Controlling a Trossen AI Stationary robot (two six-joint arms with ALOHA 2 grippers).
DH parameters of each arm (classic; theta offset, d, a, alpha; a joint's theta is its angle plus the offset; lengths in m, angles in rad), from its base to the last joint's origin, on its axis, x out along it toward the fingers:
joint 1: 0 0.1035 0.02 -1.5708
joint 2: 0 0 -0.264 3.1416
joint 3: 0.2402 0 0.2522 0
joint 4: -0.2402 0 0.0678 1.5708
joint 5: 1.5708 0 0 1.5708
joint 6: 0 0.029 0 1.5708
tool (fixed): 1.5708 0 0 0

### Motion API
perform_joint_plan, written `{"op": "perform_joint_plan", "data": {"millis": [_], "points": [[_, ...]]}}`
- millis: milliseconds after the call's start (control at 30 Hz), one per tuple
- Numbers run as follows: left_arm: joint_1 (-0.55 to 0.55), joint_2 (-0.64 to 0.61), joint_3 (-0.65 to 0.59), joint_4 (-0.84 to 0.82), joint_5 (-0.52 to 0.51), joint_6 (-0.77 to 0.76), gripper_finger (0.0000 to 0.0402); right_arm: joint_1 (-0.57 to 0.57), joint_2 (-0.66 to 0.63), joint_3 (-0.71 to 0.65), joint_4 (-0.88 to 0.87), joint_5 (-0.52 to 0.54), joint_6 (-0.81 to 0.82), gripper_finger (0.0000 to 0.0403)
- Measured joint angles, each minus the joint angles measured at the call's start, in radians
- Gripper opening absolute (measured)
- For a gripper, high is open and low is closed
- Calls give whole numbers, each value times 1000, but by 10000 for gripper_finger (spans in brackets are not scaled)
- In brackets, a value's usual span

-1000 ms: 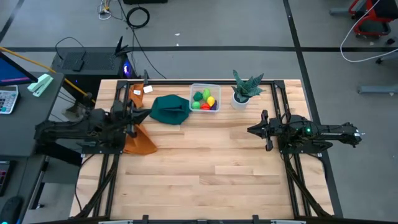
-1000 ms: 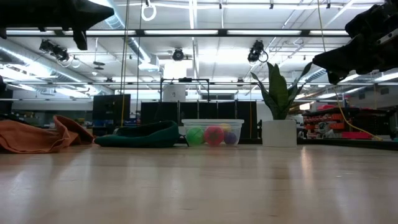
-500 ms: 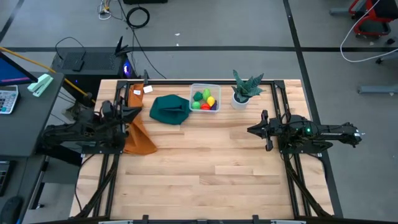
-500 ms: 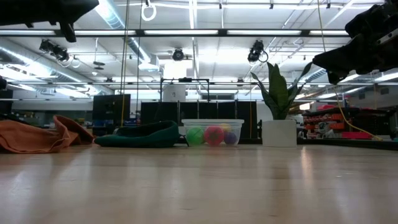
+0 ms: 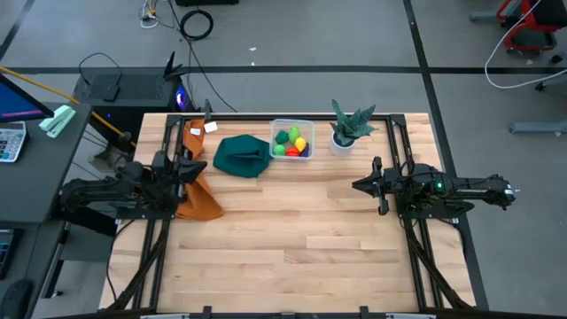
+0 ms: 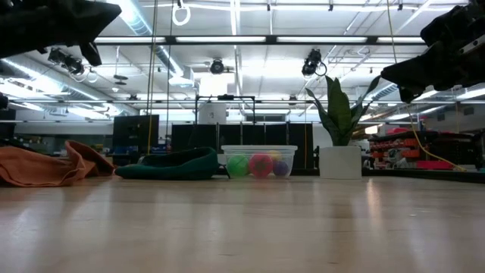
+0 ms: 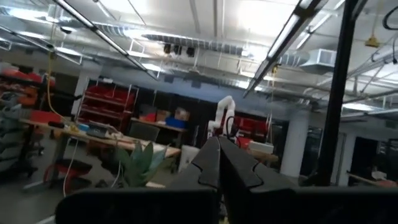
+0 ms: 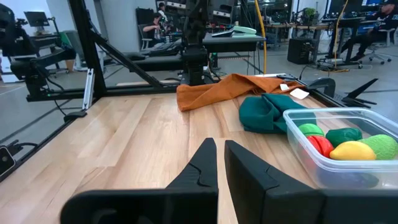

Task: Pick and placing Produce into tupperware
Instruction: Return to Home Position

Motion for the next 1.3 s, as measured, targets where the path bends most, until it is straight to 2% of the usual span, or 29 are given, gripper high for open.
{"op": "perform_joint_plan", "data": {"millis": [267,533,767,1300], "points": [[0,0,-29,-40,76,-10,6,0,0,0,0,0,0,0],[0,1,-30,-170,142,-6,4,0,0,0,0,0,0,0],[0,1,-30,-305,143,-10,4,0,0,0,0,0,0,0],[0,1,-30,-409,150,29,12,0,0,0,0,0,0,0]]}}
